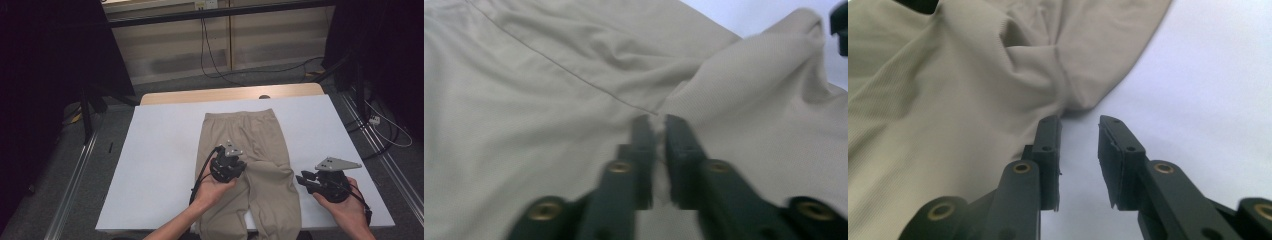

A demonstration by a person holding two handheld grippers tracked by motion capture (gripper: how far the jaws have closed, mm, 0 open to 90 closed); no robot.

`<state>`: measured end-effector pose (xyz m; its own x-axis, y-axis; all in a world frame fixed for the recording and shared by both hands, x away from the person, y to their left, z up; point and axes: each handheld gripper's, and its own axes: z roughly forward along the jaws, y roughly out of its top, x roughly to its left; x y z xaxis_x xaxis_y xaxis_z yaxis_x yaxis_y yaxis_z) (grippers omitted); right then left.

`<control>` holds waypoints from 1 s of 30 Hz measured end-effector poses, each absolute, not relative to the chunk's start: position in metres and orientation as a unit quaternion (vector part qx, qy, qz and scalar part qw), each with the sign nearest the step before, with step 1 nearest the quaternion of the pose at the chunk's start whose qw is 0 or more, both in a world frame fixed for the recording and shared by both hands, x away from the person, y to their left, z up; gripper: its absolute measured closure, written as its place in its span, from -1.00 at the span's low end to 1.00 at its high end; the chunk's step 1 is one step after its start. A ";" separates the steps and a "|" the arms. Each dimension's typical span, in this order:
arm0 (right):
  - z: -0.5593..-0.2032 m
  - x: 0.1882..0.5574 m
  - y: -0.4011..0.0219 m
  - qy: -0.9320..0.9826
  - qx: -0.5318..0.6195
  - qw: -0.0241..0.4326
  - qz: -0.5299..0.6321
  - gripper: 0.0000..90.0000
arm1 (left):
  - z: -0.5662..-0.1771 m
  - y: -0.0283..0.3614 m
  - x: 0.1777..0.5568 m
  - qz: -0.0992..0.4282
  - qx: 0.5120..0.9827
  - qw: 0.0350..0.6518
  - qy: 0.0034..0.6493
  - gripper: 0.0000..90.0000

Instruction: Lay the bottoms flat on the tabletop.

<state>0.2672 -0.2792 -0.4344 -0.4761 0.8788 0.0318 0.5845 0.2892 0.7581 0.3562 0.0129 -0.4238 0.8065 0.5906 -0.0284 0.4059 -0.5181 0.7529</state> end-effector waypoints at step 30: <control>-0.448 0.244 -0.236 0.859 0.368 0.128 0.333 0.59 | -0.454 -0.009 0.272 0.034 0.920 0.371 0.119 1.00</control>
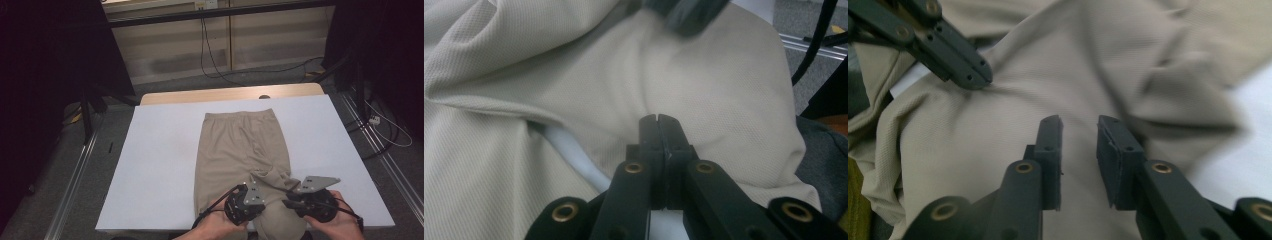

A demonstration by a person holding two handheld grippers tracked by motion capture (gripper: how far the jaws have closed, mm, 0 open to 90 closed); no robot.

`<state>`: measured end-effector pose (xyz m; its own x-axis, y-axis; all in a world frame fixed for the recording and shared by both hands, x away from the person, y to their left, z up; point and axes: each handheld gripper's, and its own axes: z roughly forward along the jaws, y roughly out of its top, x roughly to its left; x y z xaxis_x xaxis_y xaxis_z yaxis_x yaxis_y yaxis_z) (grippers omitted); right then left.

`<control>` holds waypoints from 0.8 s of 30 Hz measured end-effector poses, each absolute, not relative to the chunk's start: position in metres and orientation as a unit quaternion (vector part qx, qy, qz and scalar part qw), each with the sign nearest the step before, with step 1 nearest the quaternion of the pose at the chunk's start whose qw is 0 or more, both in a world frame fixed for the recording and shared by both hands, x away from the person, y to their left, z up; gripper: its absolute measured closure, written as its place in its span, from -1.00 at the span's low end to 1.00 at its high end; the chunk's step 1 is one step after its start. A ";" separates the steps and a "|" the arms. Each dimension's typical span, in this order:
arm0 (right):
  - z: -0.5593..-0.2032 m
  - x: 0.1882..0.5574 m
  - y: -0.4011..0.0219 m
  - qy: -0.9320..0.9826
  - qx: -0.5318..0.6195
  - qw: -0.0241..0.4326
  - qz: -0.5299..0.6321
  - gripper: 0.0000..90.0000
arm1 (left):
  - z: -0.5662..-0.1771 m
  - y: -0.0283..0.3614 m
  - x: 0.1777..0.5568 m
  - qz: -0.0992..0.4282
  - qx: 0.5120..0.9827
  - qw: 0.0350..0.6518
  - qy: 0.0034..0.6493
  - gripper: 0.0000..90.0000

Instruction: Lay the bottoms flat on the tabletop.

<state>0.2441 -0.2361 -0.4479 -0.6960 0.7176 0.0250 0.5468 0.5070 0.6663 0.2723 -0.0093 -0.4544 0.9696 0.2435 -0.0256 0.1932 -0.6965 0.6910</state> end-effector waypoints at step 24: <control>-0.435 0.228 -0.253 0.840 0.387 0.140 0.354 0.86 | -0.444 0.000 0.261 0.031 0.910 0.398 0.117 0.61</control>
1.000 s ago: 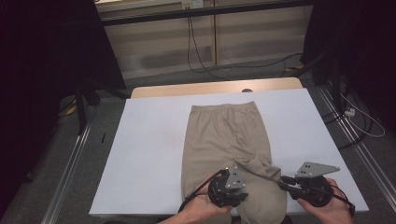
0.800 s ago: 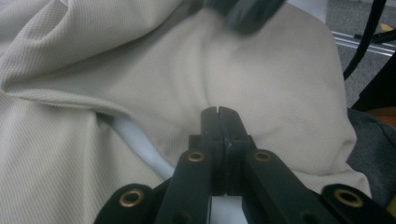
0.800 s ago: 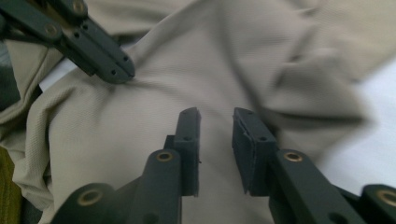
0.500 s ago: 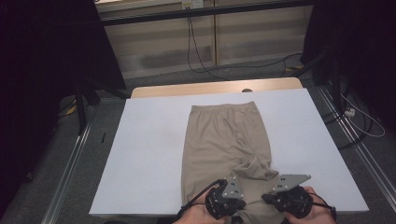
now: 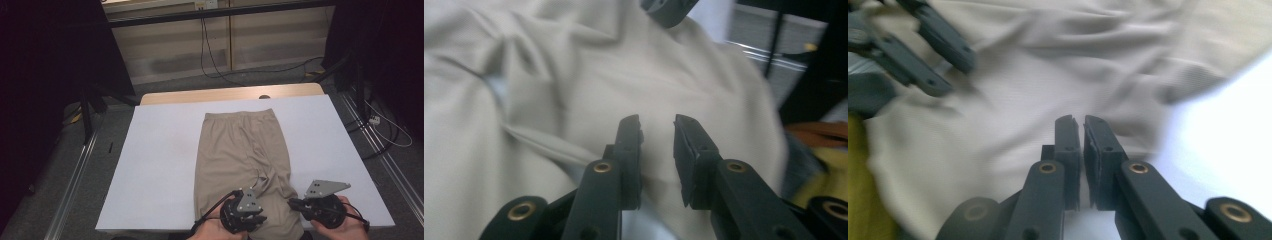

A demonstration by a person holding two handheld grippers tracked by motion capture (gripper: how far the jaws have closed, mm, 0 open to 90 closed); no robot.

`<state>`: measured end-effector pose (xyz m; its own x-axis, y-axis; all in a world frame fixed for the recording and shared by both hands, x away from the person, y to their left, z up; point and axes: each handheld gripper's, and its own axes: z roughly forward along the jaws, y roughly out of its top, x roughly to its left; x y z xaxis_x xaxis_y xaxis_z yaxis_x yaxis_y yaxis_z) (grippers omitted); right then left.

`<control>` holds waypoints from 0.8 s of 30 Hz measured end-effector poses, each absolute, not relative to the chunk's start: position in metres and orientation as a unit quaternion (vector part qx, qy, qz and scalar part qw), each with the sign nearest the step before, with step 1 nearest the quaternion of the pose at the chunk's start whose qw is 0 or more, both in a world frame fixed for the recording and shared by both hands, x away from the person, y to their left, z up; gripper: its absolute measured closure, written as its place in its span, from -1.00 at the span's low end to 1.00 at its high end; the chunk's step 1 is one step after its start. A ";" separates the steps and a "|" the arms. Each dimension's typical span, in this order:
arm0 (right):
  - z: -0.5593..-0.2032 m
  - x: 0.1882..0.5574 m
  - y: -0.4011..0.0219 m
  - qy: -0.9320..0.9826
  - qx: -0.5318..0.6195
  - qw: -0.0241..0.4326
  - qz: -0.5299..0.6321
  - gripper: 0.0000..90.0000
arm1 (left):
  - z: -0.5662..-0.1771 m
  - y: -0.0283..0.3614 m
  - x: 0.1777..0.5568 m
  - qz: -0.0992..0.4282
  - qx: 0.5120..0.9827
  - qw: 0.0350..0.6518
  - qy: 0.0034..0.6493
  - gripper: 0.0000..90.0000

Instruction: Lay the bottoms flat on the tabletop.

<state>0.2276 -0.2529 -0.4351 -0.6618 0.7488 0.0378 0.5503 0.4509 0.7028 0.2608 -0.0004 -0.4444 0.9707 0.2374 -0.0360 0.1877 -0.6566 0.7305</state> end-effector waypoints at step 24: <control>-0.437 0.204 -0.276 0.857 0.398 0.148 0.292 1.00 | -0.454 0.006 0.258 -0.018 0.919 0.377 0.113 1.00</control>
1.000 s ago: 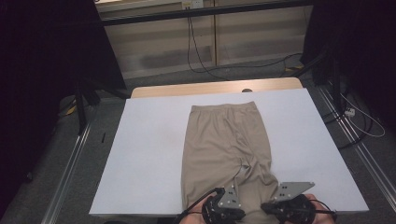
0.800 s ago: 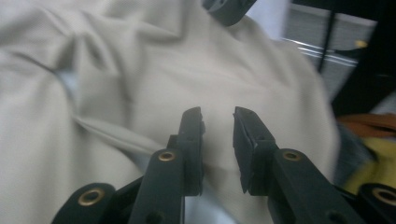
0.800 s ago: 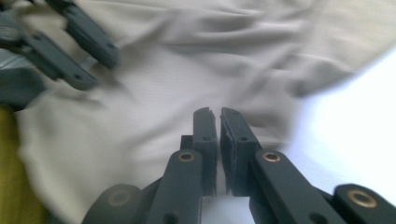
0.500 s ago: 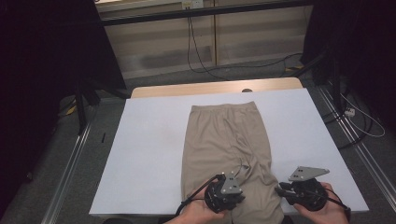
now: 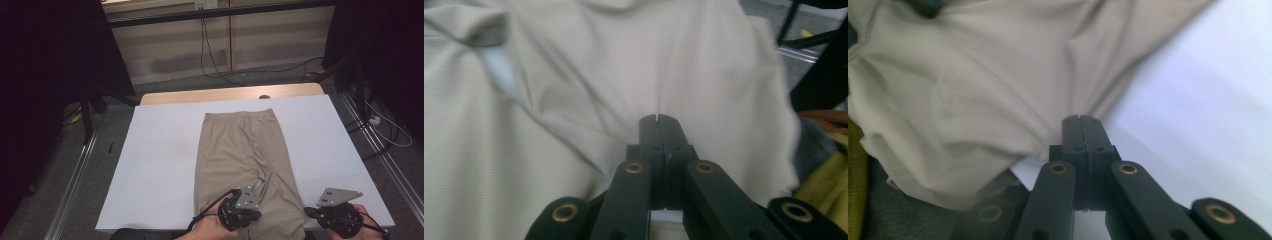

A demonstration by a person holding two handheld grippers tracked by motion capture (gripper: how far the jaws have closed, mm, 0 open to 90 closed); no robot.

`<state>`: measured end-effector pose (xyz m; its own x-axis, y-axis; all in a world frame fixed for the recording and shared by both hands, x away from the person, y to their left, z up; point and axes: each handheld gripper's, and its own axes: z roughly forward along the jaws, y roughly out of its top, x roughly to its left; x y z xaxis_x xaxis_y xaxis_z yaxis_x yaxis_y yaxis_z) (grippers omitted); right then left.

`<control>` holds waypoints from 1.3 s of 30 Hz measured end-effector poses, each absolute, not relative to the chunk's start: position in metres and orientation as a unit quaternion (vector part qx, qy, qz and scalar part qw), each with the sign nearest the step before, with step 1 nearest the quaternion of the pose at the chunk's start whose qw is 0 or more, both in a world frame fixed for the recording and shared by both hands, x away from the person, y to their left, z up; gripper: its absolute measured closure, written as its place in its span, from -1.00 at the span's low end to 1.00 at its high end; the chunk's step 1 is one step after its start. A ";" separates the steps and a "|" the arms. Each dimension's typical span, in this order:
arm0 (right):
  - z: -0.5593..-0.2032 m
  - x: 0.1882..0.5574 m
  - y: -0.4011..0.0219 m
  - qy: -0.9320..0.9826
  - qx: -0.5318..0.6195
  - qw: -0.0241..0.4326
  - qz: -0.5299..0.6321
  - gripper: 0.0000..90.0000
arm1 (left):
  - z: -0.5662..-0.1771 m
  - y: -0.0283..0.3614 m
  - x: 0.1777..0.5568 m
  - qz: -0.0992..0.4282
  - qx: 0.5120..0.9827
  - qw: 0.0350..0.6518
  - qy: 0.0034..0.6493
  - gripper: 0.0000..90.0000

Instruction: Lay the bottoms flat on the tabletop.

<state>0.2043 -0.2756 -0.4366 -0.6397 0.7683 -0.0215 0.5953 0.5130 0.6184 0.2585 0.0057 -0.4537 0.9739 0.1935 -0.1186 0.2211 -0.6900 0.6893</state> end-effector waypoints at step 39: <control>-0.452 0.246 -0.150 0.883 0.308 0.101 0.339 0.69 | -0.438 0.116 0.309 0.123 0.879 0.367 0.278 0.23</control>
<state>0.2458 -0.1498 -0.4522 -0.7903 0.6119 0.0314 0.4754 0.5801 0.6615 0.3092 0.1159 -0.4377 0.8149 0.5794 0.0112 0.3995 -0.5757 0.7134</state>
